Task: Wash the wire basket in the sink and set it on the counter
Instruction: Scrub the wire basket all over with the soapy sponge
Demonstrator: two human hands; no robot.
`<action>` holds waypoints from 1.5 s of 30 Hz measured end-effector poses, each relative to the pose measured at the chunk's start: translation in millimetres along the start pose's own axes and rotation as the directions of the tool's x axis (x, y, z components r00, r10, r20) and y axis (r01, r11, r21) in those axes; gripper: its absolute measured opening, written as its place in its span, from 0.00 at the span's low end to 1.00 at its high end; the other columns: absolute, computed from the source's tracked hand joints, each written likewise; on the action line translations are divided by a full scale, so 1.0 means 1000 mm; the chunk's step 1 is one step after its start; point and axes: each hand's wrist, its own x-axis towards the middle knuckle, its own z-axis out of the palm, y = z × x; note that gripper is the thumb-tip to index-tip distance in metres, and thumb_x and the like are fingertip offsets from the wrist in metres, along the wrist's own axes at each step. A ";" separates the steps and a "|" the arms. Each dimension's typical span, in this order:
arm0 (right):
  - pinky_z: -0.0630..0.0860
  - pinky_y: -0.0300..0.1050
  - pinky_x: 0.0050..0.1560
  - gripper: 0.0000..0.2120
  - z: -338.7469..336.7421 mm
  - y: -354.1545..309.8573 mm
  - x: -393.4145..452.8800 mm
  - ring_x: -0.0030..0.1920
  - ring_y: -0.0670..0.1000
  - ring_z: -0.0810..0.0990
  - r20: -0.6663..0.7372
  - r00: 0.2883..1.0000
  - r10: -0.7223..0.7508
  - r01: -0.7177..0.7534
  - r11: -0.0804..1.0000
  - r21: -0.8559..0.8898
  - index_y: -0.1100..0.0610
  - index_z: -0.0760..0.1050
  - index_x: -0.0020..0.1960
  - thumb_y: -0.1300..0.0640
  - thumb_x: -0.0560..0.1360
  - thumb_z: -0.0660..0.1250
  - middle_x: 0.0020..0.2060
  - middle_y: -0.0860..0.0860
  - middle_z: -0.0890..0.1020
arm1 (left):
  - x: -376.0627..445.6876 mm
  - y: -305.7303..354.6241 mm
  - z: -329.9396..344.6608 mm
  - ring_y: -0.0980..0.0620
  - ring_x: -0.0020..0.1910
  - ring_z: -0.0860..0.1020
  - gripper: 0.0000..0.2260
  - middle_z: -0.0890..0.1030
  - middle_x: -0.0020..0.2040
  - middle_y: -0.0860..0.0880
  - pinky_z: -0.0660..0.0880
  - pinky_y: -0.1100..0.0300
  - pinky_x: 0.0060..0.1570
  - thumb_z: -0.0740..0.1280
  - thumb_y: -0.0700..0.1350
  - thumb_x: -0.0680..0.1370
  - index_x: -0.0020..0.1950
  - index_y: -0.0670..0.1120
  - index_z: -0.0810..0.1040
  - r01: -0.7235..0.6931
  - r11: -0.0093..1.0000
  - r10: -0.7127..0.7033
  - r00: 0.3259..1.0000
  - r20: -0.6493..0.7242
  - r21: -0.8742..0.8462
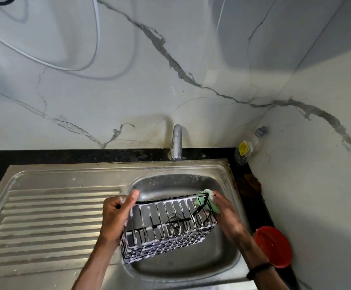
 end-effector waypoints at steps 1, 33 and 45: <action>0.76 0.46 0.66 0.22 0.005 -0.009 -0.005 0.63 0.49 0.81 -0.006 1.000 0.004 -0.004 1.000 -0.022 0.50 0.79 0.64 0.37 0.78 0.65 0.60 0.48 0.83 | 0.002 -0.005 -0.004 0.53 0.20 0.58 0.29 0.61 0.20 0.52 0.69 0.58 0.35 0.74 0.54 0.78 0.22 0.49 0.64 0.060 0.998 -0.060 0.998 0.006 -0.029; 0.70 0.52 0.33 0.21 0.083 -0.052 -0.061 0.31 0.50 0.73 0.158 0.689 -0.707 0.574 0.400 -0.714 0.53 0.71 0.39 0.47 0.87 0.52 0.30 0.48 0.74 | -0.027 0.010 0.110 0.58 0.20 0.65 0.30 0.69 0.20 0.54 0.60 0.61 0.24 0.54 0.62 0.84 0.28 0.49 0.72 -0.134 0.973 0.137 0.991 -0.002 0.190; 0.74 0.46 0.39 0.14 0.041 -0.018 -0.049 0.37 0.45 0.77 -0.054 0.788 -0.614 0.480 0.667 -0.570 0.50 0.73 0.46 0.50 0.86 0.54 0.36 0.45 0.77 | -0.016 0.021 0.070 0.53 0.22 0.57 0.31 0.60 0.21 0.54 0.61 0.58 0.31 0.68 0.68 0.73 0.23 0.49 0.60 0.008 0.988 -0.011 1.000 0.019 0.152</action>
